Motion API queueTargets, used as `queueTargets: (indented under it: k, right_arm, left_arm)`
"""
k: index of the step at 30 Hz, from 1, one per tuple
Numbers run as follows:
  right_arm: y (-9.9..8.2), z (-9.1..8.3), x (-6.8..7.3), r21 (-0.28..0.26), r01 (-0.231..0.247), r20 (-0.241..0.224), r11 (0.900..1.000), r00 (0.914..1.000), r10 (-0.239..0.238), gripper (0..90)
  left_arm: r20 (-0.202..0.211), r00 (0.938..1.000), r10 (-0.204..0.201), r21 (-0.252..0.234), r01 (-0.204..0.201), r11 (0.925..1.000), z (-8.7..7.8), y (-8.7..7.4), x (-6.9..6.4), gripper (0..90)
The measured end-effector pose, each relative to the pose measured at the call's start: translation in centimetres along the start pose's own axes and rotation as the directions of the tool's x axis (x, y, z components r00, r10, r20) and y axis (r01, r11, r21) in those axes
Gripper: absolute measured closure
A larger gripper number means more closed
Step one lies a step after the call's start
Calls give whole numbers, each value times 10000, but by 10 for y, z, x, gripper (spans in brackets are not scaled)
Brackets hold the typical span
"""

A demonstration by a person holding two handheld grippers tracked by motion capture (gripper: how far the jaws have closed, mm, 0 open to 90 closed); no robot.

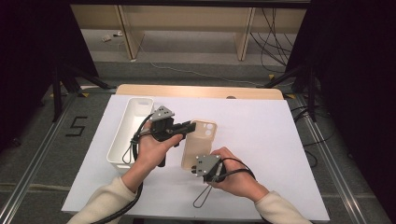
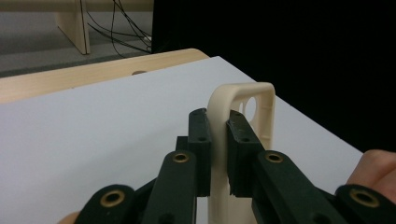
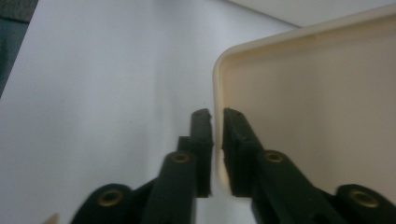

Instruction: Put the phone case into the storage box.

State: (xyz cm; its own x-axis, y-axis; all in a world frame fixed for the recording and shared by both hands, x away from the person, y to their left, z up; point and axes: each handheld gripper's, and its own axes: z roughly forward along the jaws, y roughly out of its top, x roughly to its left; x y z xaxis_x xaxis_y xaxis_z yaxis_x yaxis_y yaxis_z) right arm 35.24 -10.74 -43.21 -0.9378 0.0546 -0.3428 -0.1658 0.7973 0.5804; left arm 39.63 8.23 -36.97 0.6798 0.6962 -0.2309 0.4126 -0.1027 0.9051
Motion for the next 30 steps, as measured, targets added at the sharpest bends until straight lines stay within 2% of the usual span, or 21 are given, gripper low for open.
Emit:
queueTargets:
  k: [2, 4, 6, 8, 9, 12, 16, 20, 30]
  right_arm:
    - [0, -3, 0, -137, -374, 97, 9992, 9992, 375, 731]
    - [0, -6, -3, -328, -376, 210, 9988, 9990, 383, 673]
    - [-1, -9, -4, -537, -603, 314, 9967, 9976, 621, 604]
    - [-2, -10, -6, -776, -836, 345, 9935, 9957, 865, 537]
    - [-2, -11, -6, -864, -1051, 297, 9907, 9937, 1080, 510]
    - [-6, -13, -8, -1164, -1333, 301, 9842, 9900, 1377, 445]
    - [-11, -15, -10, -1632, -1911, 325, 9679, 9795, 1989, 389]
    - [-15, -18, -12, -2087, -2480, 344, 9460, 9649, 2605, 332]
    - [-31, -27, -17, -2678, -3246, 655, 9072, 9332, 3532, 274]
  left_arm:
    - [138, 9999, 5, -143, -3, 9999, 0, 0, 0, 817]
    - [174, 9995, 265, -241, -261, 9994, 0, 0, 1, 817]
    - [142, 9987, 489, -300, -485, 9984, -2, 1, 2, 818]
    - [168, 9989, 437, -404, -430, 9983, -2, 1, 2, 817]
    - [147, 9980, 609, -410, -602, 9973, -3, 1, 4, 817]
    - [70, 9977, 681, -488, -677, 9965, -6, 1, 6, 817]
    - [16, 9962, 867, -582, -864, 9946, -9, 2, 7, 817]
    - [-44, 9950, 994, -649, -995, 9929, -12, 3, 9, 816]
    - [-221, 9918, 1258, -827, -1273, 9884, -18, 2, 13, 816]
